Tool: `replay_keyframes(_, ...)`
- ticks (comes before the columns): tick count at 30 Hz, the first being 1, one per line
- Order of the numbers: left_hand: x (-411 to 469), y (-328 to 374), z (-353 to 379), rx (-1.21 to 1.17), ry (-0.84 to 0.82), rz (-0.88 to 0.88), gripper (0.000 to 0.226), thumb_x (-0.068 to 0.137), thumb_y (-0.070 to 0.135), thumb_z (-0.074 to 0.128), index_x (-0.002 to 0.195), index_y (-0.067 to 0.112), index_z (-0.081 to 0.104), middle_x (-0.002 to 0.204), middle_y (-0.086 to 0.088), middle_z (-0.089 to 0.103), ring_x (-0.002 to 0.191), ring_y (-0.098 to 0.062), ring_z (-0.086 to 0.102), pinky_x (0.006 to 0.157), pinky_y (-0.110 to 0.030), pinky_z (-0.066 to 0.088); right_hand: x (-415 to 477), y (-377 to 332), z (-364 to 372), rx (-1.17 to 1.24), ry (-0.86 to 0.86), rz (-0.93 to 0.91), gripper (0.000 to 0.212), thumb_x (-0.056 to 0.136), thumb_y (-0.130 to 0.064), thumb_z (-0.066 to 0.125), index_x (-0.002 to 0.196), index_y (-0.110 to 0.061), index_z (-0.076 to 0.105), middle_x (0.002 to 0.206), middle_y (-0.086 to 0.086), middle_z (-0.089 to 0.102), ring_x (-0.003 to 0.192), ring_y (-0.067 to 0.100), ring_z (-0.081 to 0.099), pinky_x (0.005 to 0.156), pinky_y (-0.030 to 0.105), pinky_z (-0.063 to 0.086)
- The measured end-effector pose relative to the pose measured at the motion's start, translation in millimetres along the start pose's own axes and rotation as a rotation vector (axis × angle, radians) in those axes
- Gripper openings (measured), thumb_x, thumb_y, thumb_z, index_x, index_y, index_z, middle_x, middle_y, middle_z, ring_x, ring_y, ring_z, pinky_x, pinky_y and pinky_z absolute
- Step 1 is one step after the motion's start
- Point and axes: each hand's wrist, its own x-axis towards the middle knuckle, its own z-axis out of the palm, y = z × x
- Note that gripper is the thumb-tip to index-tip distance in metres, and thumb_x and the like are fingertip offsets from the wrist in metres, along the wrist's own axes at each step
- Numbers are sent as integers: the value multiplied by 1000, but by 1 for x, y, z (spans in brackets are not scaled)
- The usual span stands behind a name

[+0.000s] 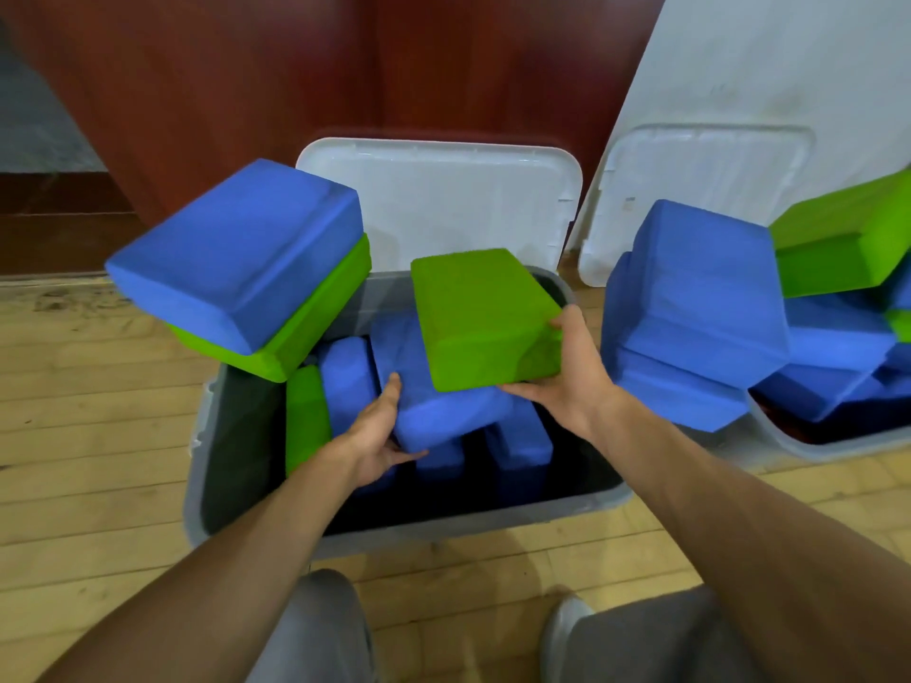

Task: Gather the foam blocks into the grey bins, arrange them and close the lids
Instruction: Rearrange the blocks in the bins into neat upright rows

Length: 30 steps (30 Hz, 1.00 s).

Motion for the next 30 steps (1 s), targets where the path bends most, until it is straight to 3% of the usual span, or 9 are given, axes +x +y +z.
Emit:
replay_keyframes(3, -3, -4, -8, 58, 9, -20, 48, 95, 54, 41, 131, 23, 47, 133, -1, 55, 109, -28, 57, 79, -49, 48, 0, 9, -5, -125, -21, 120, 17, 91, -27, 40, 91, -21, 56, 96, 6, 62, 89, 26, 59, 94, 49, 47)
replay_keyframes(8, 3, -9, -7, 149, 5, 4, 58, 94, 60, 38, 147, 37, 29, 146, 7, 43, 119, -29, 55, 68, -41, 52, 8, 14, -8, -279, 10, 229, 18, 86, -22, 39, 95, -16, 53, 94, 7, 58, 80, 24, 54, 75, 37, 46)
replay_keyframes(12, 2, -11, -4, 94, 0, 15, 56, 92, 67, 31, 131, 32, 50, 132, 9, 53, 123, -23, 52, 96, -44, 47, 16, 22, -12, -501, 47, 295, 22, 84, -25, 44, 101, -14, 52, 109, 9, 52, 90, 26, 49, 98, 48, 36)
replay_keyframes(14, 4, -10, -4, 35, -33, 43, 63, 88, 71, 31, 127, 30, 58, 125, 6, 61, 120, -20, 55, 105, -40, 40, 16, 24, -10, -470, -23, 343, 22, 86, -30, 46, 103, -19, 52, 107, 4, 54, 79, 21, 49, 106, 46, 31)
replay_keyframes(18, -2, -5, 6, -92, -118, 177, 59, 89, 67, 36, 121, 26, 64, 112, 1, 71, 103, -14, 65, 97, -34, 46, 14, 29, 1, -354, -80, 344, 31, 89, -35, 54, 114, -17, 60, 96, 2, 69, 72, 20, 63, 62, 30, 47)
replay_keyframes(21, -12, 4, 14, -130, -154, 235, 53, 94, 62, 33, 112, 26, 67, 101, 3, 74, 91, -9, 69, 82, -29, 50, 7, 24, 5, -356, -31, 232, 16, 91, -32, 57, 96, -17, 61, 68, -2, 64, 49, 12, 55, 46, 20, 38)
replay_keyframes(23, -23, 16, 17, -158, -171, 283, 58, 93, 64, 32, 120, 26, 65, 116, 0, 70, 104, -13, 66, 97, -34, 47, 4, 13, 11, -412, -2, 89, 21, 89, -39, 59, 100, -21, 59, 84, -4, 64, 64, 11, 56, 59, 26, 39)
replay_keyframes(26, -39, 39, 28, -243, -210, 335, 63, 94, 64, 25, 131, 26, 57, 129, 0, 63, 114, -15, 61, 103, -36, 44, -2, -6, 26, -520, 64, -226, 62, 70, -69, 61, 114, -26, 63, 116, -4, 65, 105, 18, 60, 97, 36, 44)
replay_keyframes(30, -67, 74, 59, -213, -291, 375, 67, 91, 70, 20, 128, 29, 59, 124, 3, 65, 111, -15, 63, 95, -37, 50, -26, -53, 30, -522, 160, -478, 63, 70, -75, 56, 115, -32, 61, 122, 0, 60, 113, 16, 56, 104, 36, 41)
